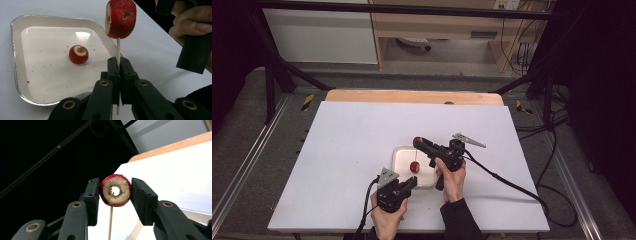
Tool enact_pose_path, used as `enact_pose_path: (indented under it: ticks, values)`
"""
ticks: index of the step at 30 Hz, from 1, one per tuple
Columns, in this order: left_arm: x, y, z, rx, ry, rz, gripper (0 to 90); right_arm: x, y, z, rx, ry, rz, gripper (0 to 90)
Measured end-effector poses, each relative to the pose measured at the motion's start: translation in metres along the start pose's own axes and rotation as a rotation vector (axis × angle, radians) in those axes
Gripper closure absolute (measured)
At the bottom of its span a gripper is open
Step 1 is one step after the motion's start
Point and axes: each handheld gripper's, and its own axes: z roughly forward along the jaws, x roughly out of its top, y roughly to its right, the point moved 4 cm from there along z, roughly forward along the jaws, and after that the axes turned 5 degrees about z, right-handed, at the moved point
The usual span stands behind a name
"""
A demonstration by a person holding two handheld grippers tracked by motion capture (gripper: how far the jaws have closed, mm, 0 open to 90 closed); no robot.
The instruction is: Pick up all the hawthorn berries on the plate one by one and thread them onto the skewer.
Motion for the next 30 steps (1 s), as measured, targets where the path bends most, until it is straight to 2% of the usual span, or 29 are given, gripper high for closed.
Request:
enact_pose_path:
  ticks: [5,17,23,30]
  values:
    - [0.003,0.000,-0.004,-0.013,0.015,-0.015,88.1,0.000,0.001,-0.002,-0.010,-0.040,-0.053,60.1]
    - [0.017,-0.004,0.003,0.019,0.033,-0.003,87.9,-0.011,0.000,-0.001,0.001,-0.078,-0.034,60.1]
    - [0.018,-0.006,0.003,0.032,0.031,0.012,87.9,-0.016,0.001,0.000,-0.003,-0.093,-0.041,59.9]
    - [0.017,-0.006,0.005,0.029,0.025,0.025,87.9,-0.017,0.000,-0.002,-0.009,-0.117,-0.053,59.9]
